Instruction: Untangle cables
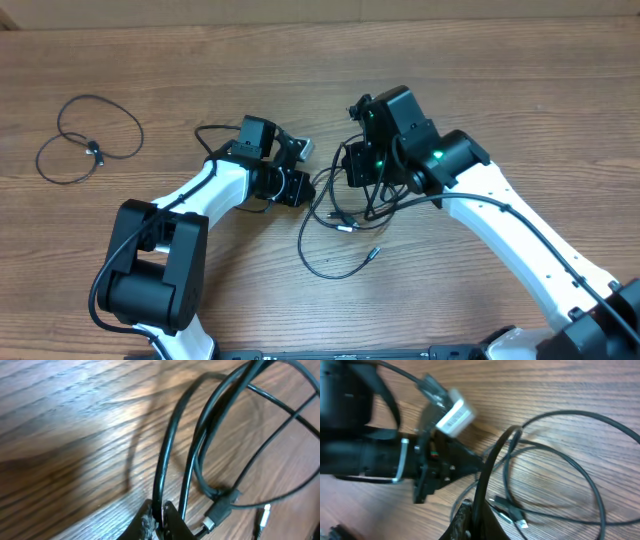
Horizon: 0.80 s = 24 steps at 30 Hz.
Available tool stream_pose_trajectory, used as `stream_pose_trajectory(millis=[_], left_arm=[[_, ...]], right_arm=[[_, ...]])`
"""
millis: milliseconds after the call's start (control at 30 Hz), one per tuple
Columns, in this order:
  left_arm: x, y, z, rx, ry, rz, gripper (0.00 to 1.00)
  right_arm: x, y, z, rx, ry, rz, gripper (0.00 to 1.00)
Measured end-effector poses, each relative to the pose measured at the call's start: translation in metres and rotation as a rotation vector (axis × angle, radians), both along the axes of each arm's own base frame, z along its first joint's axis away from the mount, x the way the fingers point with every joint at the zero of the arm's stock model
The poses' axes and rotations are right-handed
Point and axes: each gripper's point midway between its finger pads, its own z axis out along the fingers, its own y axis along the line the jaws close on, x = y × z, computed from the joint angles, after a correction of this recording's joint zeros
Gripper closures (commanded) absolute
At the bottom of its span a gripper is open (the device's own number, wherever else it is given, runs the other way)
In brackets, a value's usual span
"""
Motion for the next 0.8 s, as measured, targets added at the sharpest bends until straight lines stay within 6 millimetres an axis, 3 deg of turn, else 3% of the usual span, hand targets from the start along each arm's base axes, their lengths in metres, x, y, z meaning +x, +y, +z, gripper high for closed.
stream_pose_trajectory(millis=[67, 200, 567, 733, 800], left_arm=[[0.001, 0.002, -0.001, 0.012, -0.001, 0.008, 0.67], [0.001, 0.006, -0.004, 0.037, 0.012, 0.034, 0.52], [0.000, 0.009, 0.003, 0.066, 0.054, 0.042, 0.49], [-0.001, 0.009, 0.002, 0.067, 0.057, 0.042, 0.47], [-0.001, 0.009, 0.002, 0.068, 0.057, 0.040, 0.38]], right_arm=[[-0.001, 0.005, 0.008, 0.033, -0.013, 0.015, 0.96], [-0.002, 0.013, 0.017, 0.084, -0.028, 0.042, 0.96], [-0.006, 0.014, 0.014, 0.091, -0.008, 0.053, 0.96], [-0.013, 0.010, -0.014, 0.054, 0.057, 0.050, 0.93], [-0.014, 0.009, -0.026, 0.038, 0.085, 0.048, 0.91]])
